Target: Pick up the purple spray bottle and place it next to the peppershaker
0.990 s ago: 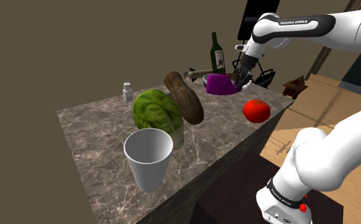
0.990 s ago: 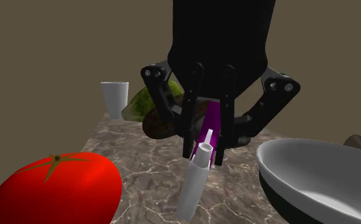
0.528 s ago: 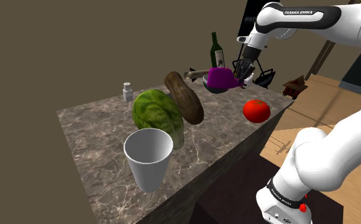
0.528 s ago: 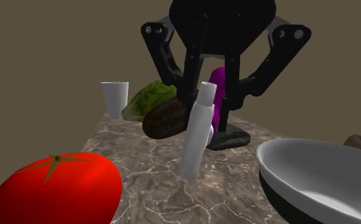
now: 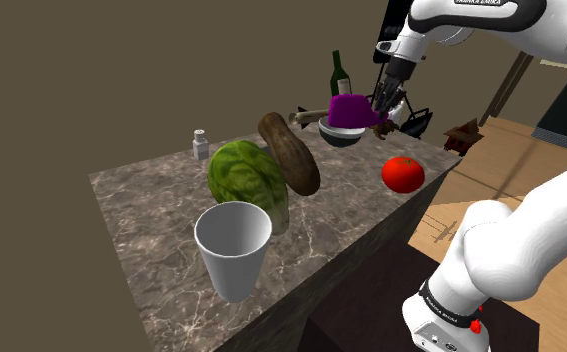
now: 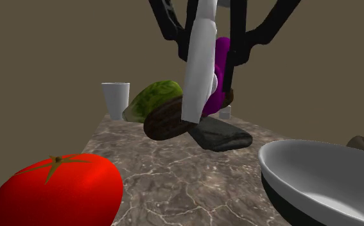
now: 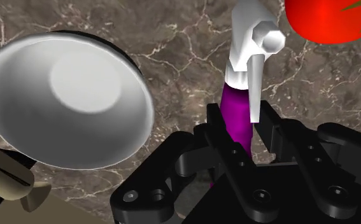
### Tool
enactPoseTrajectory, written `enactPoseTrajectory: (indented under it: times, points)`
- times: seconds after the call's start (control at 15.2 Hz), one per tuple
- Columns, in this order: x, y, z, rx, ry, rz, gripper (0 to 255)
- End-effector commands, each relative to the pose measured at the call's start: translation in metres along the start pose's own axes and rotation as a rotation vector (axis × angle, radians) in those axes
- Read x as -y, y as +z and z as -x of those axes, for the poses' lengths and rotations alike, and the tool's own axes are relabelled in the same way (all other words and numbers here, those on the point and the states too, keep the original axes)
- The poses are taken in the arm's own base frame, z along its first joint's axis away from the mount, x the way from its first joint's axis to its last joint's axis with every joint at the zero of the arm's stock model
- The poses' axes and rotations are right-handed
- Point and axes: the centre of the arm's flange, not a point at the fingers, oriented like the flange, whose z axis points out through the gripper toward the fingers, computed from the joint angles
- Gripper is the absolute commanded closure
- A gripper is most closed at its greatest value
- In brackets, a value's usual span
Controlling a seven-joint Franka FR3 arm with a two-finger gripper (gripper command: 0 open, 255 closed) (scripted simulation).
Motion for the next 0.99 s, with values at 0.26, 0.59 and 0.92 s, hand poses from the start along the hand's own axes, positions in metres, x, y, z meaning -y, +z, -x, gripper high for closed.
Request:
enactPoseTrajectory:
  times: [0.26,0.59,0.92]
  points:
    - [0.010,-0.009,-0.028,0.000,0.000,0.000,255]
    - [0.027,0.004,-0.090,0.000,0.000,0.000,255]
    - [0.045,0.018,-0.152,0.000,0.000,0.000,255]
